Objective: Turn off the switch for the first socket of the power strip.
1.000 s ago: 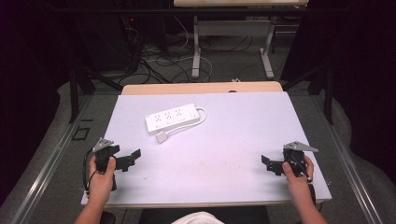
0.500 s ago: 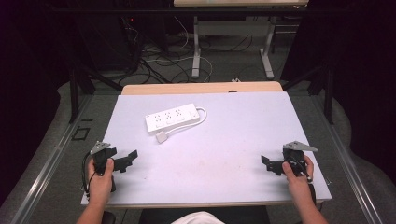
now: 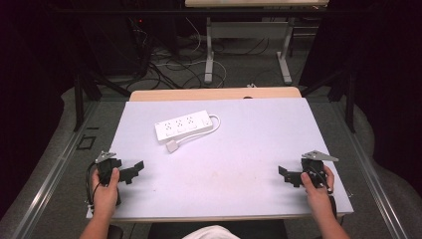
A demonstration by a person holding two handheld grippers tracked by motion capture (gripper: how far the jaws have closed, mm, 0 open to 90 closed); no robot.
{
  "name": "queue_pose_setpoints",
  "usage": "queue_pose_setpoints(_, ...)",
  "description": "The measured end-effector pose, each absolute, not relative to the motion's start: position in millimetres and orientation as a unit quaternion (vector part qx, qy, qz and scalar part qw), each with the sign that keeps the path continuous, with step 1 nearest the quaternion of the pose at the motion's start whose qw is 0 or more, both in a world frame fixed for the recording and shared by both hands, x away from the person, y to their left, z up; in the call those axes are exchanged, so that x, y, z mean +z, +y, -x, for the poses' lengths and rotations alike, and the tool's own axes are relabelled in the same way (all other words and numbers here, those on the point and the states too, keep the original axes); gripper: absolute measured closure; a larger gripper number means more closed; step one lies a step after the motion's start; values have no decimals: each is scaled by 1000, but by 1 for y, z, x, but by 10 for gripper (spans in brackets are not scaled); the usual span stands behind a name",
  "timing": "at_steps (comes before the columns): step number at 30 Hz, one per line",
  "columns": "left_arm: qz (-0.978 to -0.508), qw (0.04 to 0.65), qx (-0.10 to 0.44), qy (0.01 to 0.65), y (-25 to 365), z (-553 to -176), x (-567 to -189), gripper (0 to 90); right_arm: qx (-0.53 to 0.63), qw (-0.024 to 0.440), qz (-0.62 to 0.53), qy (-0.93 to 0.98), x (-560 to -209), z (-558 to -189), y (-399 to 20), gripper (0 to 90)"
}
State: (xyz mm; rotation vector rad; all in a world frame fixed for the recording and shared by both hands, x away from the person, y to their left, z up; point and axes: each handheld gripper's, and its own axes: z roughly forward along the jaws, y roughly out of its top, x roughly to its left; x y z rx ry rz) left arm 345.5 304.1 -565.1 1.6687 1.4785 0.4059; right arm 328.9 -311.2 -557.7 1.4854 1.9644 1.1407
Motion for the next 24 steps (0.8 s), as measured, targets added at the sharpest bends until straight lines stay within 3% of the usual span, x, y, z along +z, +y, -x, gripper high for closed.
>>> queue_pose_setpoints(24,-669,427,162,586,301,-346,-567,6,409,210,-539,706,-559,-330,-312,0)
